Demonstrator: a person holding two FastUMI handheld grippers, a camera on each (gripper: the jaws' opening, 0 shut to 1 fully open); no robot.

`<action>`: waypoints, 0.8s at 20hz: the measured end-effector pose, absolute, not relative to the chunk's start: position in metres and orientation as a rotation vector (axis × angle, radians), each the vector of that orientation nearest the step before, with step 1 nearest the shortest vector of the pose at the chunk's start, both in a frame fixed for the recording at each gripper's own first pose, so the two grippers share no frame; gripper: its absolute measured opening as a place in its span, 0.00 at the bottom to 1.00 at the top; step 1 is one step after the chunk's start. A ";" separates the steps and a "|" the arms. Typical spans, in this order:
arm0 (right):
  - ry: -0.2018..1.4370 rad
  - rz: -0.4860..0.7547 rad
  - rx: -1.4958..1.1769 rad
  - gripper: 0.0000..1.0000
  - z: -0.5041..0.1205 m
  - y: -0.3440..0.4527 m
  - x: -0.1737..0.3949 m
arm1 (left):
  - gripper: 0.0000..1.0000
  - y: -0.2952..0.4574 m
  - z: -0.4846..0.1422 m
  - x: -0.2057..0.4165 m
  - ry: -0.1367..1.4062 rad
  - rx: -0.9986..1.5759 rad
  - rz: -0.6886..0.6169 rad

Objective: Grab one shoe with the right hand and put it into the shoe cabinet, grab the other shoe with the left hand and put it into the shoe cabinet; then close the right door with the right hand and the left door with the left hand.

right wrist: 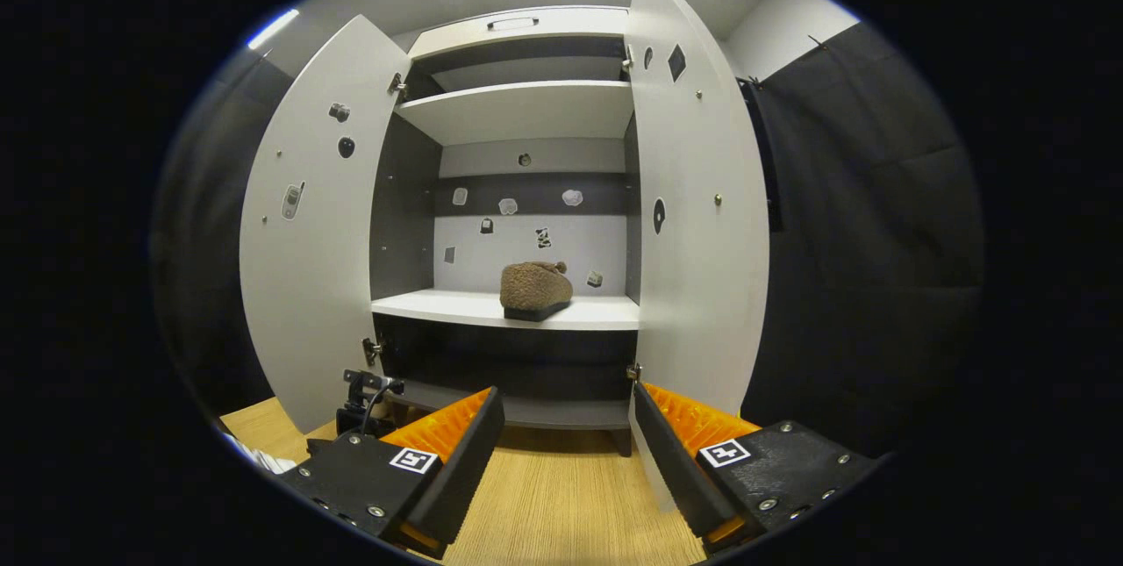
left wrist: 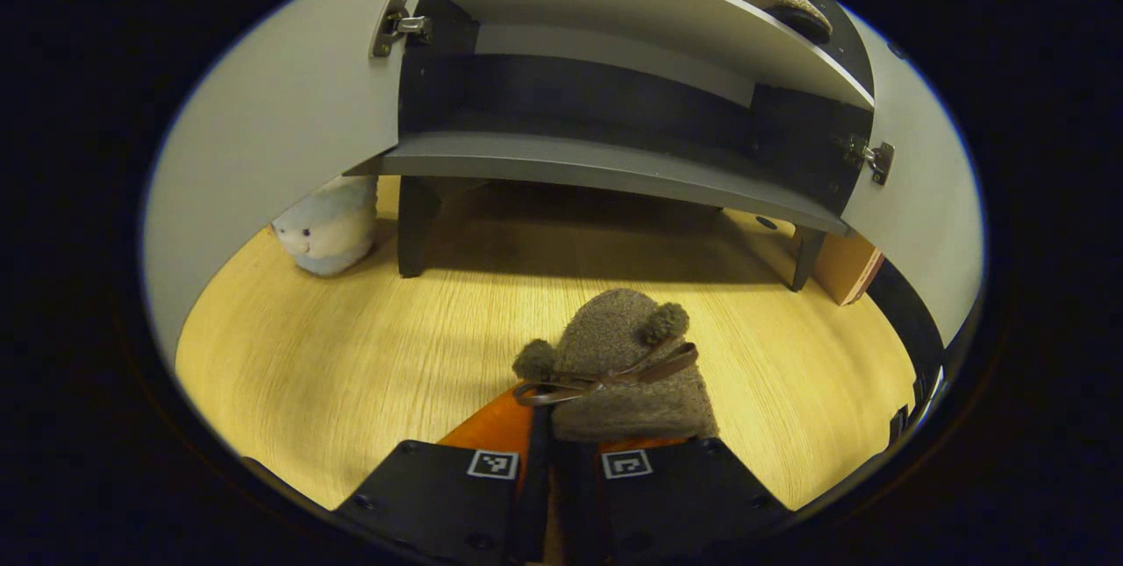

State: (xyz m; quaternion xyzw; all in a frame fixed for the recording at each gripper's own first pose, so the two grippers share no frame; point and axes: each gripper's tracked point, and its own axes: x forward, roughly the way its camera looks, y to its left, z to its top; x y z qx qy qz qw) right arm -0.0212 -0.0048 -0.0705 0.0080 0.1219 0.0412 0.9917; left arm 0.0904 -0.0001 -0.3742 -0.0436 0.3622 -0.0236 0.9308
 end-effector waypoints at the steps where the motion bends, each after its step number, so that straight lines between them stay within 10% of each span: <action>1: 0.245 0.091 0.017 0.93 -0.071 -0.002 -0.021 | 0.20 0.003 -0.364 0.087 0.727 -0.088 -0.046; 16: 0.225 0.135 0.053 0.93 -0.065 0.022 -0.018 | 0.19 -0.006 -0.016 0.147 0.331 -0.120 -0.013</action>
